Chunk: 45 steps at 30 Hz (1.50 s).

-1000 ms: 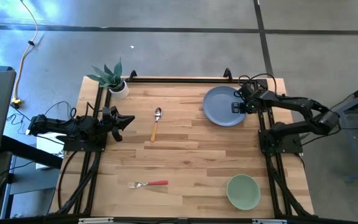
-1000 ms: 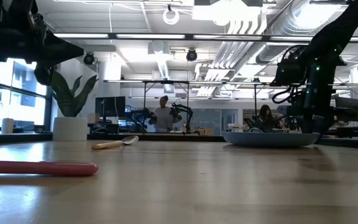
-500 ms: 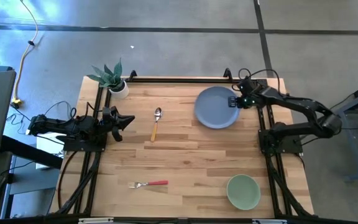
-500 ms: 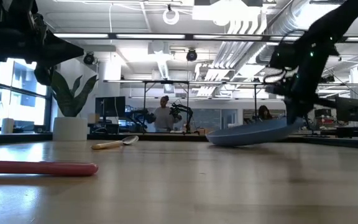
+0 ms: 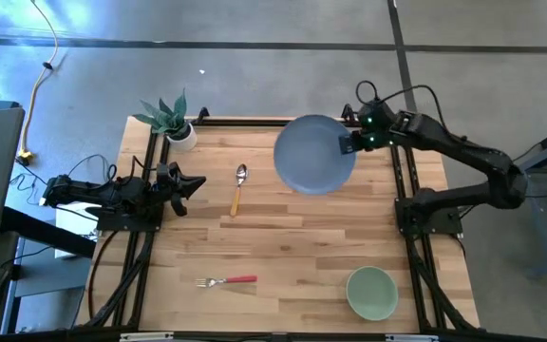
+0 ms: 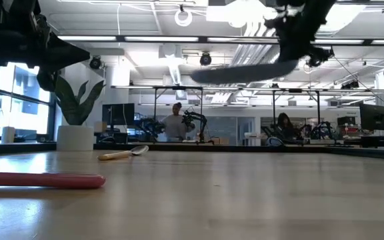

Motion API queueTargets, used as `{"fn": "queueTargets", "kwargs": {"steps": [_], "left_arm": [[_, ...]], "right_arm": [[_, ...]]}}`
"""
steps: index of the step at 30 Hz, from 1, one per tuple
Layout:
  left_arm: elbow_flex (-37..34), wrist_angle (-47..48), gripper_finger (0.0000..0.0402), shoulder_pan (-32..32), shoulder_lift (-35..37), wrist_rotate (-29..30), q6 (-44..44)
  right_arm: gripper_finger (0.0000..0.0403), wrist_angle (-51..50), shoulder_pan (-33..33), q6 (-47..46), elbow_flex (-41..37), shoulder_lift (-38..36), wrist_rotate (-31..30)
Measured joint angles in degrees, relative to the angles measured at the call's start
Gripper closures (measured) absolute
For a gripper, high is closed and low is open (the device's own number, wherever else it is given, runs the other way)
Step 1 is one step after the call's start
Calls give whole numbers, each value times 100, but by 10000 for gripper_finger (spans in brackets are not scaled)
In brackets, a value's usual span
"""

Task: Set table place
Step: Put the blue plate in the center of the table

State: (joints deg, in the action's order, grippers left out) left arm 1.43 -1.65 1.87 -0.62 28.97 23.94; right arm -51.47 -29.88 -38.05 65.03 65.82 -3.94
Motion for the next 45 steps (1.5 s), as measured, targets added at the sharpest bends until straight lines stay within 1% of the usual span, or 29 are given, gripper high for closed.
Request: {"fn": "queueTargets", "kwargs": {"steps": [3,6,11,14,18,23,28,36,41,45], "left_arm": [[-1,0,401,1,0,0,-10],[0,0,401,0,0,0,-10],[0,1,401,2,1,0,-10],[-2,2,401,2,1,0,-10],[-1,1,401,1,1,0,-10],[-2,0,401,1,2,-49,-10],[-2,2,401,2,2,-236,-6],[-2,7,401,0,2,-304,-6],[0,9,401,1,2,-304,-7],[0,9,401,2,2,-304,-8]], "right_arm": [[402,-17,593,-279,154,2,-75],[402,-65,1258,-757,156,44,-134],[402,-253,2305,-1675,156,339,-159],[402,-275,2722,-2067,156,618,-156],[402,-200,3030,-2333,156,1142,-161],[403,213,3127,-2155,156,1952,-147],[403,452,2959,-1739,156,2605,-133],[403,918,2432,-972,162,3031,-40],[403,956,2102,-553,164,3256,-38],[403,1158,1959,-274,164,3503,-24]]}}
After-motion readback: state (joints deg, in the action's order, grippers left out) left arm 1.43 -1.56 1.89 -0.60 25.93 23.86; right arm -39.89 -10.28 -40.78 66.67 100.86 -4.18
